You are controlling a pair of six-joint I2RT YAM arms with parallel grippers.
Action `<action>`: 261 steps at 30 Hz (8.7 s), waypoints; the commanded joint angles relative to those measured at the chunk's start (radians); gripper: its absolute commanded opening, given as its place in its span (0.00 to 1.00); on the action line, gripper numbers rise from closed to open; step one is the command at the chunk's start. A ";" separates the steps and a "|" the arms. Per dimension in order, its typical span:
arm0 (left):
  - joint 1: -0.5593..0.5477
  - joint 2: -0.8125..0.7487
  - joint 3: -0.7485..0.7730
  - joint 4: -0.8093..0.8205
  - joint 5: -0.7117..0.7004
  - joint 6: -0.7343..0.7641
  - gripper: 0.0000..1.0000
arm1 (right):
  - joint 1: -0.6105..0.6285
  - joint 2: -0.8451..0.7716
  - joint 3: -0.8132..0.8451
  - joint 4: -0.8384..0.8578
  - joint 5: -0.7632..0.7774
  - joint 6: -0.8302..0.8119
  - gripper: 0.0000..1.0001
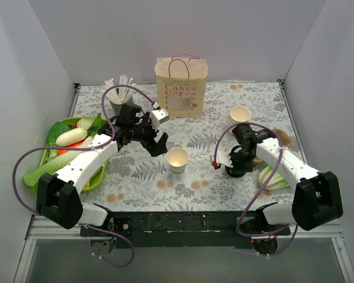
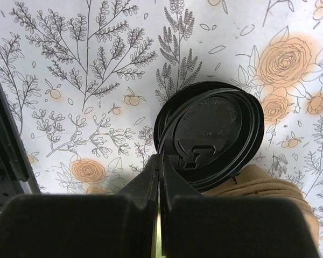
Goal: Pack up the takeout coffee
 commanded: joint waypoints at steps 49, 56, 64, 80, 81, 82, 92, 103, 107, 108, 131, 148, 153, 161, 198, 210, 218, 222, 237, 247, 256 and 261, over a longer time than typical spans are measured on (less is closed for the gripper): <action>0.019 -0.301 -0.122 0.046 -0.121 -0.256 0.98 | 0.015 0.326 0.726 0.239 -1.060 1.127 0.01; 0.016 -0.311 -0.132 0.042 -0.091 -0.190 0.98 | 0.034 0.301 0.580 0.308 -1.170 1.207 0.01; 0.013 -0.305 -0.159 0.038 -0.046 -0.162 0.98 | 0.072 0.362 0.538 0.437 -1.220 1.358 0.01; -0.018 -0.253 -0.139 0.015 -0.023 -0.121 0.98 | 0.112 0.534 0.566 0.567 -1.220 1.503 0.01; -0.018 -0.255 -0.143 0.018 -0.022 -0.122 0.98 | 0.112 0.537 0.568 0.569 -1.223 1.510 0.01; -0.018 -0.251 -0.149 0.021 -0.023 -0.127 0.98 | 0.112 0.542 0.571 0.572 -1.223 1.513 0.01; -0.019 -0.224 -0.260 0.165 -0.002 -0.321 0.98 | 0.112 0.537 0.546 0.574 -1.215 1.520 0.01; -0.018 -0.182 -0.347 0.314 0.093 -0.542 0.98 | 0.110 0.513 0.511 0.563 -1.183 1.507 0.01; -0.019 -0.167 -0.373 0.372 0.090 -0.602 0.98 | 0.109 0.511 0.514 0.548 -1.184 1.495 0.01; -0.018 -0.166 -0.375 0.378 0.087 -0.615 0.98 | 0.107 0.513 0.517 0.544 -1.181 1.492 0.01; -0.012 -0.092 -0.441 0.489 0.044 -0.691 0.97 | 0.081 0.531 0.548 0.497 -1.135 1.441 0.01; -0.009 -0.095 -0.464 0.500 0.038 -0.682 0.97 | 0.066 0.565 0.607 0.475 -1.101 1.418 0.01; -0.007 -0.093 -0.465 0.503 0.038 -0.682 0.96 | 0.060 0.569 0.603 0.457 -1.078 1.400 0.01; -0.006 -0.093 -0.467 0.504 0.037 -0.682 0.97 | 0.058 0.568 0.595 0.448 -1.057 1.392 0.01; -0.006 -0.115 -0.453 0.501 0.110 -0.650 0.98 | 0.041 0.632 0.657 0.371 -0.908 1.316 0.15; -0.004 -0.116 -0.451 0.513 0.150 -0.639 0.98 | 0.041 0.645 0.650 0.336 -0.884 1.274 0.17; -0.004 -0.113 -0.450 0.513 0.149 -0.639 0.98 | 0.041 0.646 0.653 0.342 -0.885 1.274 0.17; -0.004 -0.112 -0.450 0.516 0.150 -0.639 0.98 | 0.041 0.645 0.650 0.342 -0.885 1.273 0.17; 0.002 -0.150 -0.321 0.399 0.143 -0.532 0.98 | 0.032 0.619 0.683 0.340 -0.890 1.271 0.18; 0.125 -0.057 -0.047 0.268 0.066 -0.271 0.95 | -0.008 0.507 0.719 0.284 -0.827 1.170 0.18; 0.203 0.175 0.065 0.095 0.276 0.446 0.82 | -0.038 0.297 0.668 0.216 -0.668 1.049 0.19; 0.195 0.333 0.139 0.035 0.277 0.691 0.65 | -0.063 0.226 0.604 0.181 -0.612 1.036 0.20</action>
